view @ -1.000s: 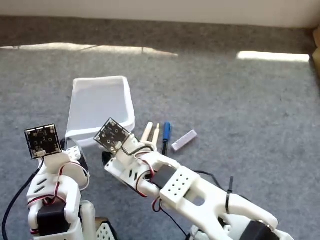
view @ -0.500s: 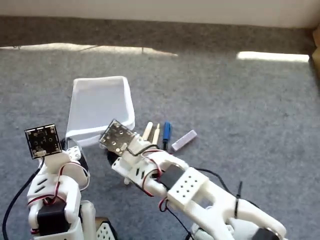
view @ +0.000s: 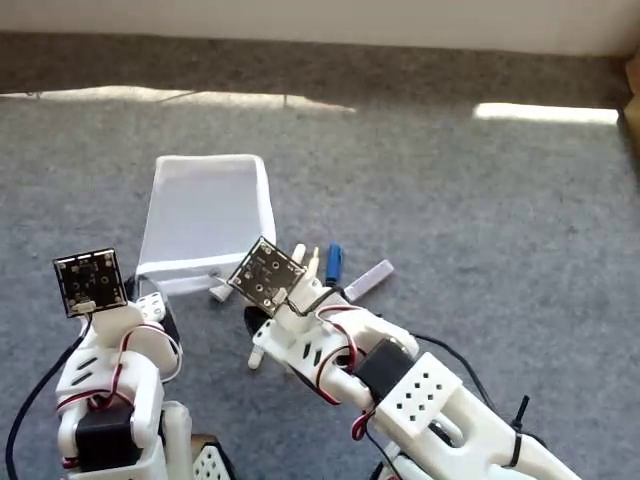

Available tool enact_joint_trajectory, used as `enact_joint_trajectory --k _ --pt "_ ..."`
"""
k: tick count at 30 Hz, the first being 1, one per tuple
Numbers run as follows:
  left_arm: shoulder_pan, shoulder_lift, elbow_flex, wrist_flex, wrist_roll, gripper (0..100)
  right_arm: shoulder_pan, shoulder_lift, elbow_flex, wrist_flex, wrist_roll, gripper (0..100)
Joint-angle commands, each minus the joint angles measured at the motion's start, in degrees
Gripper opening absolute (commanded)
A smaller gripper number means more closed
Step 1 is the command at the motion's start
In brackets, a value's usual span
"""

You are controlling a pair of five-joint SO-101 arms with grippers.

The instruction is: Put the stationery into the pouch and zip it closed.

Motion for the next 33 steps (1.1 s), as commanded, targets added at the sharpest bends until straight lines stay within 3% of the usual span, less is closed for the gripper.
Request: enact_joint_trajectory --k 1,9,17,26,33 --pt "-1.10 -0.84 -1.71 -1.32 0.26 2 0.92 -2.24 -0.92 3.38 0.62 0.5" --pt "-1.10 -0.84 3.82 -5.98 0.44 22 0.92 -2.33 -0.92 6.99 0.70 0.5" --pt "-1.01 -0.84 10.77 -15.03 0.18 22 0.92 -2.33 -1.01 9.10 0.70 0.5" --pt "-0.84 -0.84 10.68 -15.21 -0.09 7 1.19 -2.42 -1.01 9.19 0.70 0.5" --pt "-0.84 -0.84 10.59 -15.21 -3.69 1 6.11 -6.64 -1.71 9.36 0.53 0.5"
